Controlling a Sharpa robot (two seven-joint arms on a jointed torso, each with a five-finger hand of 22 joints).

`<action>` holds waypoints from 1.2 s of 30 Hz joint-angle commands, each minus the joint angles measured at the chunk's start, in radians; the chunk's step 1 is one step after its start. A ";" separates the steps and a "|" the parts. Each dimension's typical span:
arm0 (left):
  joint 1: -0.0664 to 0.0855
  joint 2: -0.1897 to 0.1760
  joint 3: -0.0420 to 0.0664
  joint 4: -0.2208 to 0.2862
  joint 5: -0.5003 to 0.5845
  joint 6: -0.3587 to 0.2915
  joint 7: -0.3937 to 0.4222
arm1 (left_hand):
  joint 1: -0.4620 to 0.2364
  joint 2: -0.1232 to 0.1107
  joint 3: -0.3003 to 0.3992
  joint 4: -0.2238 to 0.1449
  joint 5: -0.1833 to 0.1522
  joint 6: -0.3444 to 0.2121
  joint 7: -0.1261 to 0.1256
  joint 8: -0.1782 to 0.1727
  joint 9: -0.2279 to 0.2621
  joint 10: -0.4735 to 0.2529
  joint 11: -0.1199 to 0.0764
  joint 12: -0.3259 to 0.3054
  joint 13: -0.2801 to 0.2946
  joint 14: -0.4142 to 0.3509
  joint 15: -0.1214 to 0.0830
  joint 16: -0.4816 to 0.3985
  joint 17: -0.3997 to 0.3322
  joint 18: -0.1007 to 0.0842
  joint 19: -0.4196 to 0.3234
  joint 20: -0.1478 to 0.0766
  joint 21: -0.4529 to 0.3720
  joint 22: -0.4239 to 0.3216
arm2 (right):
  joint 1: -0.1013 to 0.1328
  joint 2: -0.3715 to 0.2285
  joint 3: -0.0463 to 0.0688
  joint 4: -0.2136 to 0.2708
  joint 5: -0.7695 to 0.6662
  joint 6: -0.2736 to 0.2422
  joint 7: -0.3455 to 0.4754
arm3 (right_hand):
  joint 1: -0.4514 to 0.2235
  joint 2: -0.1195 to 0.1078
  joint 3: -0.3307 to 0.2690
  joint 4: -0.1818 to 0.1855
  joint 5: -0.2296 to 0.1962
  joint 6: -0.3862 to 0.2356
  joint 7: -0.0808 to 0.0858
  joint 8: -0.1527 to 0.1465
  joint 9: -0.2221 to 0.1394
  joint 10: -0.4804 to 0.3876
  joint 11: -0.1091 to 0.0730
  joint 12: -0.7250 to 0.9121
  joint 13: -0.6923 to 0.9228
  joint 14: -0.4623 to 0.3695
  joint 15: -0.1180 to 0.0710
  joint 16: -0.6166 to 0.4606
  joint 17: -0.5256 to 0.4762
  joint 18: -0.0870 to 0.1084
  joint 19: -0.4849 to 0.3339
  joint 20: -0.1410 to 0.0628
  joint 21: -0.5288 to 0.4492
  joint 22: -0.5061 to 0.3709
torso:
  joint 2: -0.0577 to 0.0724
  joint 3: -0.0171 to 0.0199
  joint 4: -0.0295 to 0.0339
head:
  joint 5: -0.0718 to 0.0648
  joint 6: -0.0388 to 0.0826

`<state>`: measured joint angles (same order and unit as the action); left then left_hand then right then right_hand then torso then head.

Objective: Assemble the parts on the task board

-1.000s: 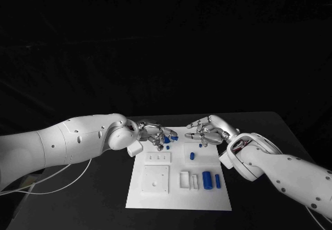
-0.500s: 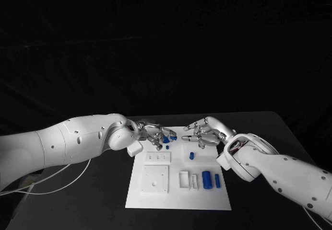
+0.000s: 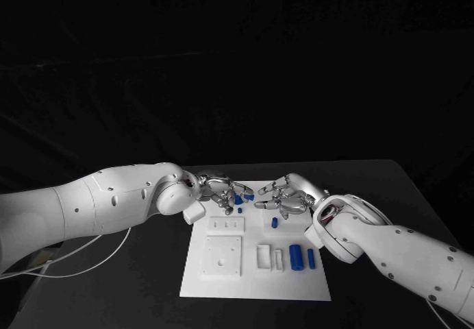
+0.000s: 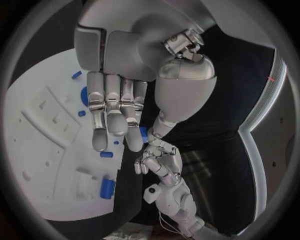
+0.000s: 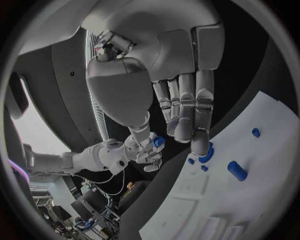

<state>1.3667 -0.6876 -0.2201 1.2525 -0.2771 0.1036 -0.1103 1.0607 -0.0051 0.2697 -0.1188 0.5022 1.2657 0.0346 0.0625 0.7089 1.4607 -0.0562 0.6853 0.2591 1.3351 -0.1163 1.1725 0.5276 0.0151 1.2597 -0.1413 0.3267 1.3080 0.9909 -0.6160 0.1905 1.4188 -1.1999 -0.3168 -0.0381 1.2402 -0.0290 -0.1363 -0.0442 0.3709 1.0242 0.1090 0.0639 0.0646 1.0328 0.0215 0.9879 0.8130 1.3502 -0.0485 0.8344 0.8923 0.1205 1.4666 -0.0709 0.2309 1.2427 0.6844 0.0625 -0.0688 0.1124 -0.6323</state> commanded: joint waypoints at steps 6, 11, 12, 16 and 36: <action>0.000 0.003 0.001 0.009 -0.005 0.007 0.006 | 0.022 0.009 0.083 -0.072 -0.007 0.071 -0.064 0.003 0.032 0.054 -0.031 0.006 -0.001 0.014 -0.017 0.002 0.001 -0.015 0.001 -0.005 0.004 0.018 | -0.003 0.006 0.000 -0.002 -0.026 -0.033 -0.052 | -0.002 -0.009 0.001 0.012 -0.007 0.002 0.002 -0.001 0.000 0.001 -0.003 0.007 0.000 0.005 -0.003 0.006 -0.001 0.015 0.038 0.001 0.016 0.003 | 0.000 0.0003 -0.0005 | 0.000 -0.001; 0.000 0.004 0.001 0.013 -0.006 0.011 0.005 | 0.022 0.009 0.083 -0.072 -0.007 0.071 -0.064 0.003 0.032 0.054 -0.031 0.006 -0.001 0.014 -0.017 0.002 0.001 -0.015 0.001 -0.005 0.004 0.018 | -0.004 0.011 0.000 -0.004 -0.026 -0.036 -0.058 | 0.001 -0.007 0.005 0.015 -0.016 0.006 0.001 -0.001 0.000 0.003 -0.004 0.008 -0.001 0.006 -0.004 0.007 0.000 0.014 0.038 0.000 0.024 0.003 | 0.001 0.0007 -0.0001 | -0.001 -0.002; 0.000 0.004 0.001 0.015 -0.006 0.012 0.006 | 0.022 0.009 0.083 -0.072 -0.007 0.071 -0.064 0.003 0.032 0.054 -0.031 0.006 -0.001 0.014 -0.017 0.002 0.001 -0.015 0.001 -0.005 0.004 0.018 | -0.004 0.013 0.000 -0.005 -0.026 -0.036 -0.059 | 0.002 -0.006 0.006 0.015 -0.019 0.008 0.000 -0.001 0.000 0.003 -0.005 0.008 -0.001 0.006 -0.004 0.006 0.000 0.014 0.037 0.000 0.026 0.002 | 0.001 0.0009 -0.0002 | 0.000 -0.002; 0.000 0.006 0.001 0.017 -0.006 0.015 0.006 | 0.025 0.008 0.082 -0.069 -0.008 0.071 -0.064 0.003 0.029 0.054 -0.031 0.006 -0.001 0.014 -0.017 0.001 0.002 -0.015 0.001 -0.005 0.004 0.018 | -0.005 0.017 0.000 -0.007 -0.026 -0.037 -0.062 | 0.002 -0.005 0.007 0.015 -0.021 0.009 0.000 -0.001 0.000 0.004 -0.005 0.008 -0.001 0.007 -0.004 0.007 0.000 0.014 0.037 0.000 0.028 0.003 | 0.000 0.0007 -0.0003 | 0.000 -0.003; 0.000 0.007 0.001 0.021 -0.007 0.035 0.002 | 0.028 0.008 0.081 -0.066 -0.011 0.070 -0.063 0.003 0.025 0.054 -0.031 0.004 0.000 0.014 -0.017 0.000 0.002 -0.015 0.001 -0.005 0.003 0.018 | -0.006 0.018 0.000 -0.012 -0.026 -0.047 -0.071 | 0.002 0.006 0.024 0.018 -0.021 0.019 -0.002 -0.001 0.000 0.006 -0.007 0.008 -0.003 0.009 -0.006 0.006 0.000 0.012 0.037 -0.002 0.039 -0.001 | -0.001 0.0003 -0.0004 | 0.002 -0.005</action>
<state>1.3662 -0.6824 -0.2200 1.2688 -0.2833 0.1140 -0.1111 1.0656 -0.0099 0.2732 -0.1154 0.4907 1.2644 0.0332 0.0618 0.7236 1.4603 -0.0565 0.6853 0.2592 1.3452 -0.1240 1.1725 0.5281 0.0151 1.2596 -0.1413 0.3267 1.3075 0.9859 -0.5984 0.1905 1.4070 -1.2163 -0.3575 -0.1049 1.2402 -0.0290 -0.1177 -0.0266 0.3555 1.0346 0.1061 0.0638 0.0648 1.0366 0.0177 0.9912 0.8113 1.3538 -0.0520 0.8344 0.8924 0.1142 1.4666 -0.0710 0.2634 1.2430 0.6839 0.0626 -0.0693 0.1134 -0.6376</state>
